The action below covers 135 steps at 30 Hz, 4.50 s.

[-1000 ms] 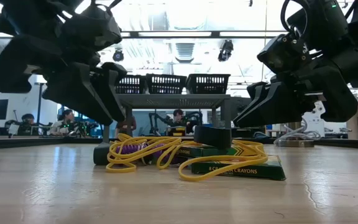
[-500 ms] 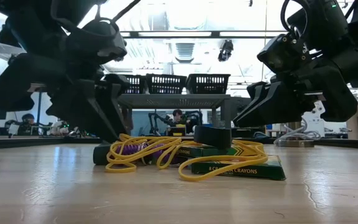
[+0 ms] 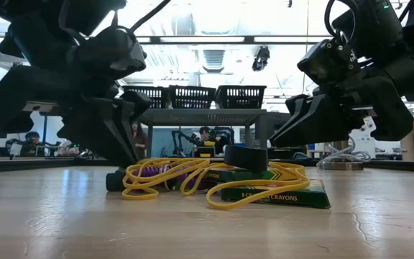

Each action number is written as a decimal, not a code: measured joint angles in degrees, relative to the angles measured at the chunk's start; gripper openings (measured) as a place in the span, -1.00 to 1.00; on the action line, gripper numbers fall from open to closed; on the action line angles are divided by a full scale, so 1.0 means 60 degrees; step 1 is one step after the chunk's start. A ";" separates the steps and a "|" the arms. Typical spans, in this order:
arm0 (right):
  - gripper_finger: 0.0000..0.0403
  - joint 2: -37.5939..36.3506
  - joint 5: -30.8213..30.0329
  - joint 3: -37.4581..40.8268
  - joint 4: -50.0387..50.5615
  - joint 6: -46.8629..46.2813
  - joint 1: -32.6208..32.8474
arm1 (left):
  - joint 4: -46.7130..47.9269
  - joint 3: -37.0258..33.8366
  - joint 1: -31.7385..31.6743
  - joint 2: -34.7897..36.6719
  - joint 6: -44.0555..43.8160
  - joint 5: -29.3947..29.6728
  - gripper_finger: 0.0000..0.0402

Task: Pick & Place Office Desk Supplies
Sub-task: Put the yellow rubberband into the left black bin on the shelf, then put the black rubberband into the left black bin on the shelf

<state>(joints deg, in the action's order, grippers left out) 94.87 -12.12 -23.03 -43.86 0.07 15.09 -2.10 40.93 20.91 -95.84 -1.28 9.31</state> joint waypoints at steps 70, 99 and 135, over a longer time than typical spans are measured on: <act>-0.71 0.0000 0.0004 -0.0004 0.0051 -0.0089 -0.0018 | 0.4156 0.3183 -0.7839 0.4217 0.2233 0.2151 -0.74; -0.71 0.0000 0.0182 -0.0004 -0.0082 -0.0816 -0.0022 | -0.0199 -0.0180 -0.1147 0.4245 0.0933 0.0129 -0.60; -0.03 0.1869 0.1330 -0.3200 0.2542 0.0319 0.0939 | -0.4999 0.0328 0.0053 -0.1736 -0.0277 0.3813 -0.60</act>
<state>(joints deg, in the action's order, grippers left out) 106.08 -4.14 -42.23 -28.60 1.98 20.73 -32.10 42.90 21.22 -106.26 -2.94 32.18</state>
